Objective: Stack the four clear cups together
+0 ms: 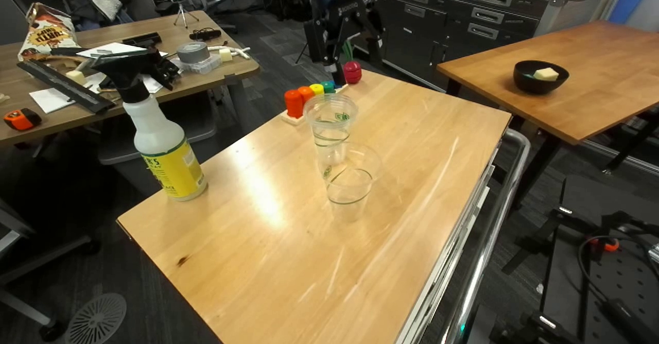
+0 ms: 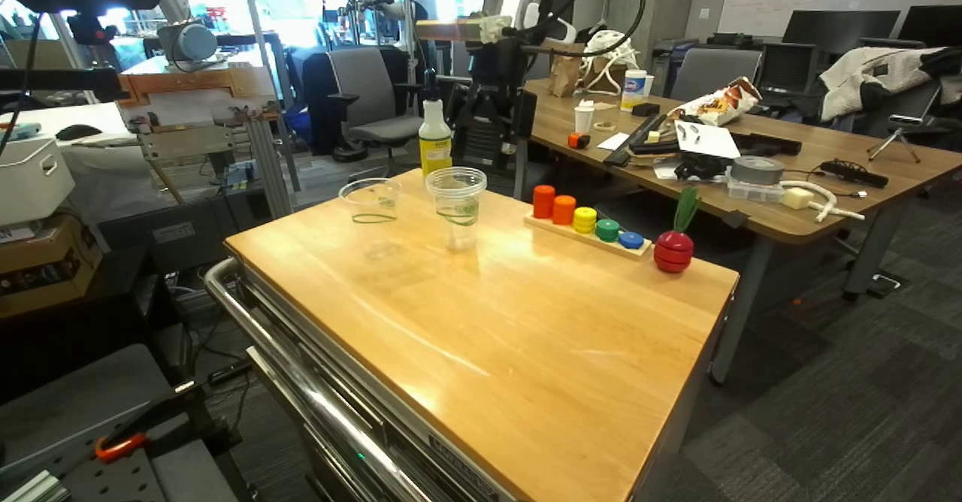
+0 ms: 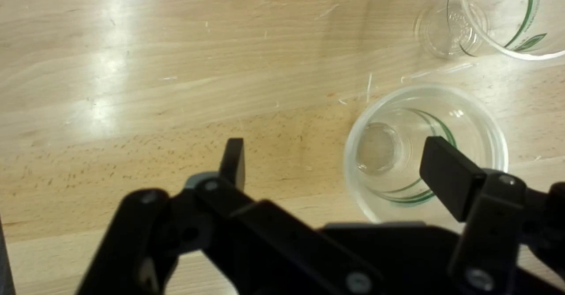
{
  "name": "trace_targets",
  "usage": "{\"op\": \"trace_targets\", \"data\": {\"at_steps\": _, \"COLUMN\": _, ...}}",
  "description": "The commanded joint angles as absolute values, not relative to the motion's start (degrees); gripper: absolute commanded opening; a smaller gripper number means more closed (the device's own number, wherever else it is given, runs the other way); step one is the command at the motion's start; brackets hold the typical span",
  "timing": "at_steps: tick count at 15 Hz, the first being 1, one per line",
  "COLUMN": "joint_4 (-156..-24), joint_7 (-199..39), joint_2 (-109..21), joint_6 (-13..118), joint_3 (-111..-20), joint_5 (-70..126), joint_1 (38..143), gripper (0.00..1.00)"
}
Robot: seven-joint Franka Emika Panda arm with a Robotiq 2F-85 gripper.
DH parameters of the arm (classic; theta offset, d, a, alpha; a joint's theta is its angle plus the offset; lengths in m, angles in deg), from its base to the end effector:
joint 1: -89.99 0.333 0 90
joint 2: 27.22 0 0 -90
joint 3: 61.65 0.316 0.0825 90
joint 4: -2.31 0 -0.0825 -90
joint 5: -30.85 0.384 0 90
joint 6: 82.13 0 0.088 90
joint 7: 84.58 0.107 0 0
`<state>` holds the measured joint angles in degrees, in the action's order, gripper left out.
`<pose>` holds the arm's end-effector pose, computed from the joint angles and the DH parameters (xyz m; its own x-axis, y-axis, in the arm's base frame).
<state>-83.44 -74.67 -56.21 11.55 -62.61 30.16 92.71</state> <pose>0.6520 0.0203 0.3522 0.9254 -0.1439 -0.3506 -0.1233 -0.9891 0.0806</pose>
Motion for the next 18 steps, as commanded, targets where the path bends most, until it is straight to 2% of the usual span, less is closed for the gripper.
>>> {"op": "trace_targets", "data": {"at_steps": 1, "joint_4": -85.93, "joint_7": -75.73, "joint_2": -54.34, "joint_6": 13.17, "joint_3": -62.0, "joint_5": 31.85, "joint_1": 92.06, "gripper": 1.0}}
{"op": "trace_targets", "data": {"at_steps": 13, "joint_4": -90.94, "joint_7": -75.98, "joint_2": -54.87, "joint_6": 19.14, "joint_3": -61.69, "joint_5": 33.29, "joint_1": 92.28, "gripper": 1.0}}
{"op": "trace_targets", "data": {"at_steps": 14, "joint_4": -91.21, "joint_7": -75.97, "joint_2": -55.05, "joint_6": 19.59, "joint_3": -61.62, "joint_5": 33.47, "joint_1": 92.24, "gripper": 0.91}}
{"op": "trace_targets", "data": {"at_steps": 15, "joint_4": -91.47, "joint_7": -75.95, "joint_2": -55.19, "joint_6": 20.15, "joint_3": -61.59, "joint_5": 33.56, "joint_1": 92.25, "gripper": 0.73}}
{"op": "trace_targets", "data": {"at_steps": 18, "joint_4": -91.41, "joint_7": -75.76, "joint_2": -55.63, "joint_6": 21.04, "joint_3": -61.36, "joint_5": 34.63, "joint_1": 92.16, "gripper": 0.49}}
